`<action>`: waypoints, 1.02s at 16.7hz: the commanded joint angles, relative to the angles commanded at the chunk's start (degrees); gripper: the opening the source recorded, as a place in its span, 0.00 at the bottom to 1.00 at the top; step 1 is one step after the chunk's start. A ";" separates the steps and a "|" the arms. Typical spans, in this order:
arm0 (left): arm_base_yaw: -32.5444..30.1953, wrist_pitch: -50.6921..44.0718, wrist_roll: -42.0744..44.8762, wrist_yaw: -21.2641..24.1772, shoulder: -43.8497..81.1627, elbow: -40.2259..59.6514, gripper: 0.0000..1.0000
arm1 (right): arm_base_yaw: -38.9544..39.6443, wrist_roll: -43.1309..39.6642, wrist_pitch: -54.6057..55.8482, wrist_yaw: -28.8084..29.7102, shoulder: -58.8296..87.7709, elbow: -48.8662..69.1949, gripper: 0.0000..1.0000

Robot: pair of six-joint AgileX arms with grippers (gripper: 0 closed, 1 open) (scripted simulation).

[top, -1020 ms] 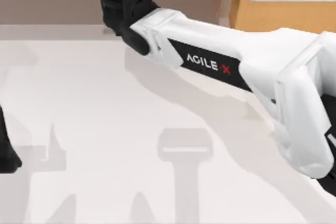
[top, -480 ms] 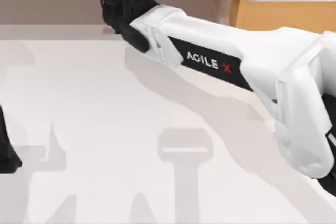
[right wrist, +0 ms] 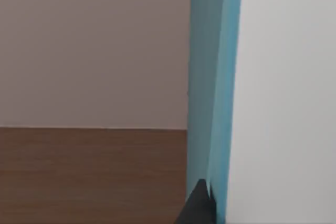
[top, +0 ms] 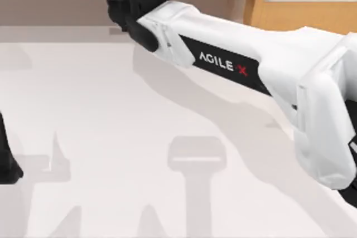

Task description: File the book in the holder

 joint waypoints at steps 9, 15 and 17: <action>0.00 0.00 0.00 0.00 0.00 0.00 1.00 | 3.22 11.09 -2.71 -1.01 -14.58 -17.41 0.00; 0.00 0.00 0.00 0.00 0.00 0.00 1.00 | 6.86 22.47 -5.55 -3.35 -32.33 -40.05 0.00; 0.00 0.00 0.00 0.00 0.00 0.00 1.00 | 7.06 26.52 -6.24 -4.79 -38.32 -48.43 0.00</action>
